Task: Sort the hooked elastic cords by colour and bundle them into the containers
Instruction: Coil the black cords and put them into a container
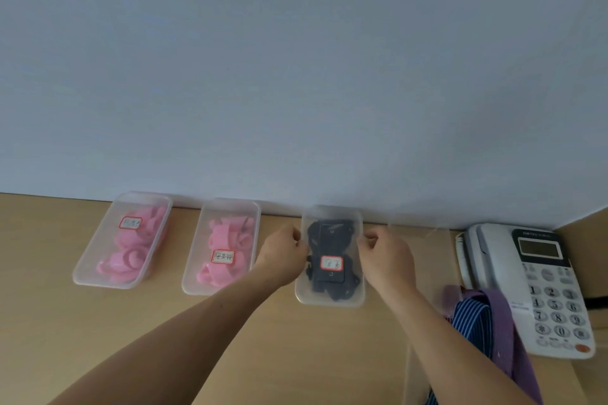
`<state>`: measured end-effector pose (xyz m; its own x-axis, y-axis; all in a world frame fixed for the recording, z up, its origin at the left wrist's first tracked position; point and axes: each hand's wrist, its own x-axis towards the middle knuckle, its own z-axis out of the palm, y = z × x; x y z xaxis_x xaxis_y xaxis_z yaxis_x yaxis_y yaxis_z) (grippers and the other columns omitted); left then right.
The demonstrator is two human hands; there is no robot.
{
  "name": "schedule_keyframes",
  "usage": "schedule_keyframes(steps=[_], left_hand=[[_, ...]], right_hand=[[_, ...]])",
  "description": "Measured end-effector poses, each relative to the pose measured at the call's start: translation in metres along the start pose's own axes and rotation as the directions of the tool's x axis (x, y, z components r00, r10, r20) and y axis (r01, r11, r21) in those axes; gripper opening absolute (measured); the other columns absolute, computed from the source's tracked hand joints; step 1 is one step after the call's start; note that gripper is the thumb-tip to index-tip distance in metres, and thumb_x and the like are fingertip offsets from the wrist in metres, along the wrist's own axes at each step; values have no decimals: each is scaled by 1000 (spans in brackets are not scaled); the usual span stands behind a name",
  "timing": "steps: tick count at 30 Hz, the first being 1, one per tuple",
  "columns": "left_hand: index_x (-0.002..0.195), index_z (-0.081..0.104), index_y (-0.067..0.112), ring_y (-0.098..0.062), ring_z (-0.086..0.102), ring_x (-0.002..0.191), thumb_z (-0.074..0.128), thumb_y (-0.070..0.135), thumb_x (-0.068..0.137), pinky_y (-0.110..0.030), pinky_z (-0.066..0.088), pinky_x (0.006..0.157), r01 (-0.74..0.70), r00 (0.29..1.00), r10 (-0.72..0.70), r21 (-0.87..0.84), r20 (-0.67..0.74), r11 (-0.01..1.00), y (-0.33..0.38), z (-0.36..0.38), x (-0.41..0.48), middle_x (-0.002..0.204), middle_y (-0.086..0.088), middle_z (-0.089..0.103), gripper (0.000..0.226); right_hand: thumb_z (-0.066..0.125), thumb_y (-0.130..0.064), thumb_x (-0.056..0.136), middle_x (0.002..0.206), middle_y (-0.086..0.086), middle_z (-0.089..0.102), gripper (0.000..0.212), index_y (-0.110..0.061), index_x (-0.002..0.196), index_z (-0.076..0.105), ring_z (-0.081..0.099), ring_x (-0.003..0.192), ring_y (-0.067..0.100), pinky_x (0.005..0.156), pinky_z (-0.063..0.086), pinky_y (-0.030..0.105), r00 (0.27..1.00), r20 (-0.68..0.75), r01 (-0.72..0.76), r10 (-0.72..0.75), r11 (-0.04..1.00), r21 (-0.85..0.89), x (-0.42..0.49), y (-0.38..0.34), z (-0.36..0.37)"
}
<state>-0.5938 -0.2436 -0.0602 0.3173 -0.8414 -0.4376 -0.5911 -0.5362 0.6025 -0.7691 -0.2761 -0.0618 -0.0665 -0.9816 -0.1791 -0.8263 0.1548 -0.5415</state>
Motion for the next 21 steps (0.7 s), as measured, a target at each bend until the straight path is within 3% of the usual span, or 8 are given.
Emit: schedule_keyframes(steps=[4,7,10,12,14,16,18,21], left_hand=[[88,52,15,-23,58,75,47,19,94,-36,51,65,69,997,-64,-115,49,991,-3,0,4,88,-7,62,8],[95,53,14,-22,58,80,50,18,92,-41,54,73,63,996,-54,-126,74,990,-1,-3,5,95,-9,63,6],[131,44,15,-26,51,114,50,18,92,-39,44,96,-116,993,119,161,-10,980,7,0,4,127,-7,51,39],[142,34,15,-26,37,129,47,21,93,-35,35,106,-256,952,297,339,-76,905,14,5,-4,141,-6,39,51],[147,28,11,-25,24,141,41,28,94,-33,23,116,-377,895,444,464,-42,802,18,15,-9,152,-7,28,57],[154,12,7,-26,0,150,19,43,95,-35,4,123,-443,871,485,557,80,703,18,26,-10,163,-9,7,70],[154,-5,7,-23,-21,148,-4,53,86,-37,-10,121,-463,867,473,605,157,648,13,33,-6,163,-8,-14,82],[153,-13,10,-21,-29,145,1,58,91,-36,-14,119,-450,875,458,608,155,654,4,37,0,159,-7,-25,79]], right_hand=[[51,-24,95,84,0,68,16,-16,91,65,52,69,18,59,37,28,1000,22,10,-9,1000,-26,2,0,0],[48,-24,96,80,0,64,18,-16,92,64,51,68,19,57,34,28,999,43,-5,7,998,-60,3,-1,0],[47,-26,97,82,1,64,20,-16,95,64,49,68,20,57,34,28,999,44,-18,22,994,-106,4,-3,1],[47,-26,97,87,3,67,20,-16,97,64,48,69,21,59,34,28,999,34,-15,19,993,-117,4,-4,2],[48,-27,97,90,4,68,20,-16,99,64,51,72,22,60,34,28,999,34,-14,19,992,-122,4,-4,2],[48,-29,96,94,5,70,21,-17,101,65,59,80,25,62,35,27,999,32,-14,18,992,-127,4,-5,2],[48,-30,96,96,5,70,21,-18,103,65,63,87,27,63,36,27,999,25,-16,19,991,-132,4,-5,3],[47,-30,96,94,3,69,21,-18,101,64,59,80,24,63,36,27,999,33,-22,27,991,-135,6,-5,5]])
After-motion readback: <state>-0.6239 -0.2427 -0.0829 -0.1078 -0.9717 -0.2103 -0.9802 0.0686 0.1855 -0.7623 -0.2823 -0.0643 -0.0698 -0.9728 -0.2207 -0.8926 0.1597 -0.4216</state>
